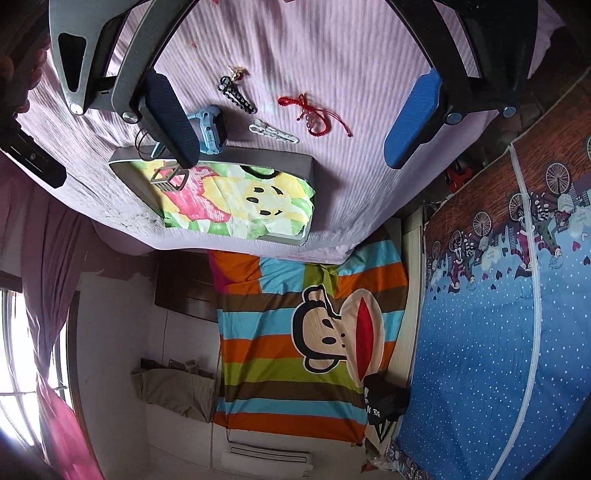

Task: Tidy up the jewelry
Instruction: 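Grasp the silver ring with right tool while left tool grasps a gold earring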

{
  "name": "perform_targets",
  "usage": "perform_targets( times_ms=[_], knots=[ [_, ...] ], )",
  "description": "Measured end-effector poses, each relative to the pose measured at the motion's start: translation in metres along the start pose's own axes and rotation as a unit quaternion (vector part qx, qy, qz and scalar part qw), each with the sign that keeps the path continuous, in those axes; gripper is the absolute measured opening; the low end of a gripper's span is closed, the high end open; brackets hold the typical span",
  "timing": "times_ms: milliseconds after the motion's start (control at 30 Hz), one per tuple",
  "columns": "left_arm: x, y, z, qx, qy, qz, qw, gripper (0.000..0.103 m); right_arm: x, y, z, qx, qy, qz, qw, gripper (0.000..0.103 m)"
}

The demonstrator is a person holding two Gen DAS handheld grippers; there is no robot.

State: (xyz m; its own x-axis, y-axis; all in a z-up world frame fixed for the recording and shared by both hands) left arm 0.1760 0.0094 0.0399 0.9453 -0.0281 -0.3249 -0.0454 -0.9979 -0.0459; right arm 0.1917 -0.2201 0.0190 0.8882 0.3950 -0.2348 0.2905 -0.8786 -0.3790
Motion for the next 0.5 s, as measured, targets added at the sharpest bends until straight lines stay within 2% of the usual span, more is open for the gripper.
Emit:
perform_targets(
  times_ms=[300,500],
  knots=[
    [-0.013,0.007,0.022,0.030,-0.008,0.008,0.9995,0.098,-0.010,-0.004,0.022,-0.014,-0.024,0.004,1.000,0.103],
    [0.001,0.006,0.038,0.040,-0.047,0.028,0.9977,0.098,-0.002,0.000,0.041,-0.033,-0.054,0.038,0.997,0.103]
  ],
)
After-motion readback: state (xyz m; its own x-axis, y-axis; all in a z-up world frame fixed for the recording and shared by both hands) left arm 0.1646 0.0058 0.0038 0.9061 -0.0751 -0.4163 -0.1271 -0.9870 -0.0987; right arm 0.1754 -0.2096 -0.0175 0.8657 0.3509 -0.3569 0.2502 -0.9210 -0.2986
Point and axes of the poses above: each gripper's, at about its wrist camera, not at the fingertips, and x roughly the way its jaws point, y to its right, z to its underside, the point moved 4 cm from there along x, roughly the way its jaws point, and after that the axes turned 11 degrees about x, right-handed, at the moved point
